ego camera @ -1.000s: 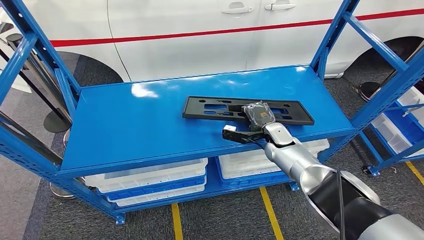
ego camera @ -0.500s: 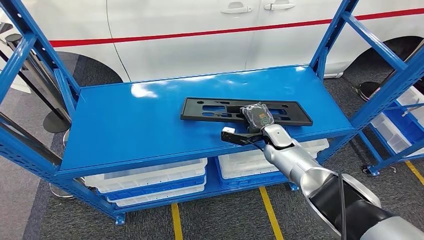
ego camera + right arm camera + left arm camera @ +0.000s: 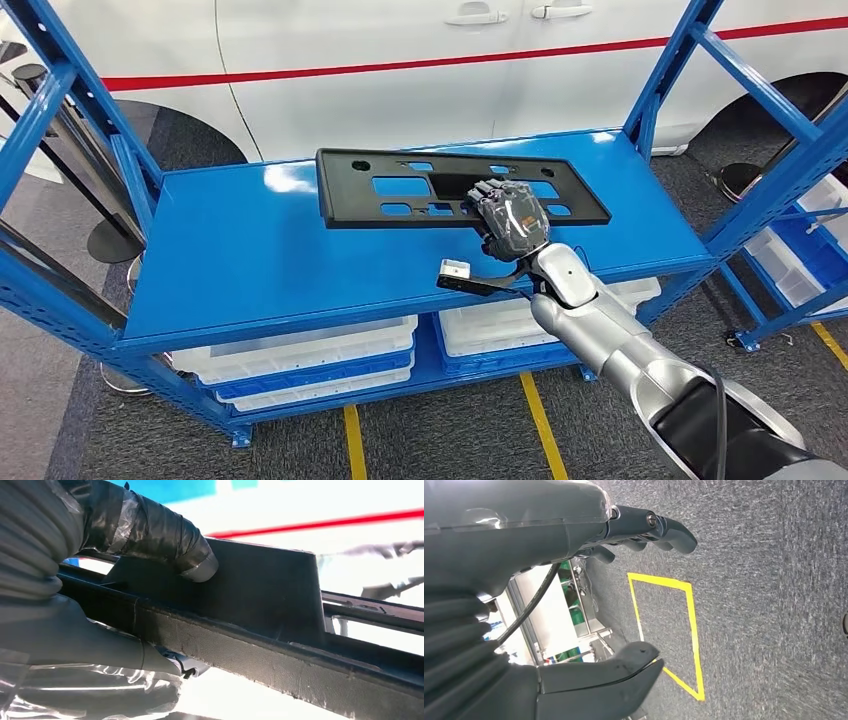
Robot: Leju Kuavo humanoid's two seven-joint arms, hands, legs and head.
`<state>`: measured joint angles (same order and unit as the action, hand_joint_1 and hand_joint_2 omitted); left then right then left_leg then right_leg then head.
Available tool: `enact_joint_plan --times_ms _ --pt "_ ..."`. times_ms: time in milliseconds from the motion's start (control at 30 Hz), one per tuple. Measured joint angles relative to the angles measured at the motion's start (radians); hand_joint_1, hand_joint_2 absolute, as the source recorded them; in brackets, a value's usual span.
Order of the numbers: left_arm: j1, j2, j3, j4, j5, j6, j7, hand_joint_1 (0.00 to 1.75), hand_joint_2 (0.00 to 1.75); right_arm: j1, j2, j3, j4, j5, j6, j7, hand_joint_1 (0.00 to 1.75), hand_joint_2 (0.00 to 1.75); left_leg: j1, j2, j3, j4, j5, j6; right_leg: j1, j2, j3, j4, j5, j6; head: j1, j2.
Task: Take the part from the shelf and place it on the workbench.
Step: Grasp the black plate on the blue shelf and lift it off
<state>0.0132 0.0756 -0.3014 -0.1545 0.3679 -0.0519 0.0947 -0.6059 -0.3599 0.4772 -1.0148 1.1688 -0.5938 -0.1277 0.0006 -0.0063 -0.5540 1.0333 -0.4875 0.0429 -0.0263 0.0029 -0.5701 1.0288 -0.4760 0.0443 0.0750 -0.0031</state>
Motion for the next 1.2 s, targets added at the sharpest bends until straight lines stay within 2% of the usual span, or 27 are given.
enact_joint_plan --times_ms 67,133,167,200,233,267,333,367,400,467,533,600,667,700,733,767,800,867,900,933,1000,1033,1067,1100,1167,1200 --pt "-0.001 0.001 0.000 0.000 0.000 0.000 0.000 0.00 1.75 0.014 -0.017 -0.015 -0.055 0.024 -0.007 0.000 1.75 1.75 0.004 0.003 0.003 -0.016 0.013 0.014 0.002 0.000 -0.022 0.052 -0.041 0.000 0.000 0.000" --pt "-0.001 0.001 0.000 0.000 0.000 0.001 0.000 0.00 1.75 0.028 -0.032 -0.024 -0.091 0.050 -0.012 0.000 1.75 1.75 0.002 0.005 -0.001 -0.019 0.017 0.019 0.003 0.000 -0.078 0.180 -0.109 -0.002 0.000 0.000" --pt "-0.001 0.001 0.000 0.000 0.000 0.002 0.000 0.00 1.75 0.037 -0.037 -0.026 -0.104 0.061 -0.013 0.001 1.75 1.75 0.001 0.005 -0.003 -0.017 0.018 0.019 0.003 0.000 -0.105 0.241 -0.131 -0.002 0.000 0.000" --pt "-0.001 0.001 0.000 0.000 0.000 0.002 0.000 0.00 1.75 0.048 -0.043 -0.028 -0.116 0.070 -0.014 0.001 1.75 1.75 0.000 0.004 -0.005 -0.015 0.018 0.019 0.003 0.000 -0.119 0.275 -0.133 -0.001 0.000 0.000" --pt "-0.001 0.001 0.000 0.000 0.000 0.002 0.000 0.00 1.75 0.056 -0.047 -0.029 -0.127 0.078 -0.015 0.001 1.75 1.75 0.000 0.004 -0.006 -0.012 0.017 0.019 0.002 0.000 -0.115 0.269 -0.115 -0.001 0.000 0.000" --pt "-0.001 0.001 0.000 0.000 0.000 0.002 0.001 0.00 1.75 0.063 -0.051 -0.031 -0.138 0.085 -0.017 0.001 1.75 1.75 0.000 0.004 -0.007 -0.008 0.016 0.018 0.001 -0.001 -0.094 0.227 -0.081 -0.002 0.000 0.000" --pt "-0.001 0.001 0.000 0.000 0.000 0.002 0.001 0.00 1.75 0.069 -0.059 -0.034 -0.156 0.094 -0.021 0.001 1.75 1.75 -0.001 0.003 -0.012 0.001 0.014 0.011 0.001 -0.002 -0.031 0.095 -0.022 -0.005 0.000 0.000" --pt "-0.002 0.001 0.000 0.000 0.000 0.002 0.002 0.00 1.75 0.070 -0.063 -0.036 -0.165 0.095 -0.023 0.001 1.75 1.75 -0.002 0.002 -0.015 0.005 0.014 0.007 0.004 -0.002 -0.010 0.049 -0.009 -0.009 0.000 0.000" --pt "-0.002 0.001 -0.001 0.000 0.000 0.002 0.002 0.00 1.75 0.070 -0.066 -0.038 -0.171 0.095 -0.025 0.001 1.75 1.75 -0.003 0.001 -0.020 0.007 0.015 0.001 0.007 -0.002 0.000 0.025 -0.007 -0.013 0.000 0.000" --pt "-0.002 0.001 -0.001 0.000 0.000 0.002 0.002 0.00 1.75 0.073 -0.070 -0.039 -0.183 0.096 -0.027 0.001 1.75 1.75 -0.004 0.000 -0.026 0.008 0.022 -0.011 0.009 -0.001 -0.005 0.019 -0.003 -0.024 0.000 0.000" --pt "-0.002 0.002 -0.001 0.000 0.001 0.003 0.002 0.00 1.75 0.074 -0.072 -0.040 -0.192 0.101 -0.027 0.001 1.75 1.75 -0.002 0.000 -0.036 0.023 0.004 -0.024 0.004 -0.004 -0.012 0.012 0.008 -0.039 0.000 0.000" --pt "-0.003 0.003 -0.001 0.000 0.005 0.005 0.003 0.00 1.75 0.074 -0.069 -0.038 -0.201 0.113 -0.027 0.000 1.75 1.75 0.002 0.000 -0.068 0.101 -0.061 -0.036 0.002 -0.008 -0.025 0.008 0.020 -0.052 0.000 0.000" --pt "-0.003 0.004 -0.001 0.000 0.012 0.007 0.004 0.00 1.75 0.073 -0.059 -0.033 -0.204 0.130 -0.026 0.002 1.75 1.75 0.006 0.001 -0.114 0.229 -0.134 -0.044 0.003 -0.009 -0.044 0.009 0.034 -0.056 0.000 0.000" --pt "-0.003 0.004 -0.001 0.000 0.015 0.008 0.005 0.00 1.75 0.073 -0.051 -0.028 -0.204 0.139 -0.026 0.007 1.75 1.75 0.008 0.001 -0.126 0.272 -0.147 -0.047 0.003 -0.009 -0.054 0.011 0.040 -0.055 0.000 0.000" --pt "-0.003 0.004 -0.001 0.000 0.015 0.009 0.006 0.00 1.75 0.072 -0.042 -0.022 -0.204 0.147 -0.026 0.013 1.75 1.75 0.009 0.001 -0.120 0.279 -0.140 -0.049 0.003 -0.009 -0.064 0.013 0.047 -0.054 0.000 0.000" --pt "-0.004 0.004 -0.001 0.000 0.015 0.010 0.007 0.00 1.75 0.072 -0.034 -0.016 -0.204 0.154 -0.026 0.019 1.75 1.75 0.010 0.001 -0.094 0.246 -0.115 -0.050 0.002 -0.009 -0.074 0.016 0.053 -0.051 0.000 0.000" --pt "-0.005 0.004 -0.001 0.000 0.015 0.010 0.008 0.00 1.75 0.071 -0.027 -0.010 -0.204 0.159 -0.026 0.026 1.75 1.75 0.011 0.001 -0.051 0.181 -0.083 -0.050 0.001 -0.009 -0.082 0.019 0.058 -0.048 0.000 0.000" --pt "-0.007 0.004 -0.001 0.000 0.014 0.012 0.008 0.00 1.75 0.069 -0.020 -0.001 -0.207 0.162 -0.027 0.034 1.75 1.75 0.009 -0.001 0.029 0.049 -0.051 -0.045 0.000 -0.010 -0.094 0.024 0.068 -0.036 0.000 0.000" --pt "-0.008 0.004 -0.001 0.000 0.014 0.012 0.008 0.00 1.75 0.068 -0.019 0.002 -0.210 0.161 -0.027 0.037 1.75 1.75 0.007 -0.002 0.047 0.012 -0.047 -0.041 0.001 -0.011 -0.096 0.025 0.074 -0.029 0.000 0.000" --pt "-0.008 0.004 -0.001 0.000 0.013 0.013 0.008 0.00 1.75 0.067 -0.019 0.004 -0.214 0.158 -0.027 0.039 1.75 1.75 0.004 -0.004 0.049 -0.001 -0.048 -0.036 0.002 -0.013 -0.097 0.022 0.082 -0.022 0.000 0.000" --pt "-0.007 0.005 -0.001 0.000 0.014 0.014 0.010 0.00 1.75 0.066 -0.018 0.009 -0.220 0.152 -0.028 0.040 1.75 1.75 0.003 -0.003 0.037 -0.006 -0.032 -0.023 0.002 -0.012 -0.099 0.018 0.094 -0.009 0.000 0.000" --pt "-0.007 0.005 -0.001 0.000 0.014 0.014 0.011 0.00 1.75 0.067 -0.018 0.011 -0.222 0.149 -0.028 0.041 1.75 1.75 0.004 -0.002 0.030 -0.007 -0.022 -0.014 0.002 -0.010 -0.106 0.023 0.083 -0.004 0.001 0.000" --pt "-0.008 0.005 -0.001 0.001 0.014 0.014 0.012 0.00 1.75 0.068 -0.018 0.012 -0.224 0.146 -0.028 0.042 1.75 1.75 0.005 0.000 0.020 -0.010 -0.010 -0.005 0.002 -0.008 -0.117 0.046 0.053 -0.001 0.001 0.000" --pt "-0.008 0.005 -0.001 0.001 0.015 0.015 0.013 0.00 1.75 0.069 -0.018 0.012 -0.226 0.144 -0.028 0.044 1.75 1.75 0.005 0.002 0.008 -0.012 0.003 0.003 0.002 -0.006 -0.133 0.088 0.007 0.001 0.001 0.000" --pt "-0.008 0.005 -0.001 0.001 0.015 0.017 0.014 0.00 1.75 0.073 -0.018 0.012 -0.232 0.141 -0.029 0.047 1.75 1.75 -0.001 0.004 -0.021 -0.010 0.024 0.012 0.004 -0.005 -0.167 0.215 -0.089 0.001 0.001 0.000" --pt "-0.007 0.005 -0.001 0.001 0.015 0.018 0.014 0.00 1.75 0.076 -0.018 0.012 -0.234 0.140 -0.029 0.049 1.75 1.75 -0.005 0.004 -0.035 -0.009 0.034 0.014 0.005 -0.005 -0.173 0.270 -0.109 0.000 0.001 0.000"
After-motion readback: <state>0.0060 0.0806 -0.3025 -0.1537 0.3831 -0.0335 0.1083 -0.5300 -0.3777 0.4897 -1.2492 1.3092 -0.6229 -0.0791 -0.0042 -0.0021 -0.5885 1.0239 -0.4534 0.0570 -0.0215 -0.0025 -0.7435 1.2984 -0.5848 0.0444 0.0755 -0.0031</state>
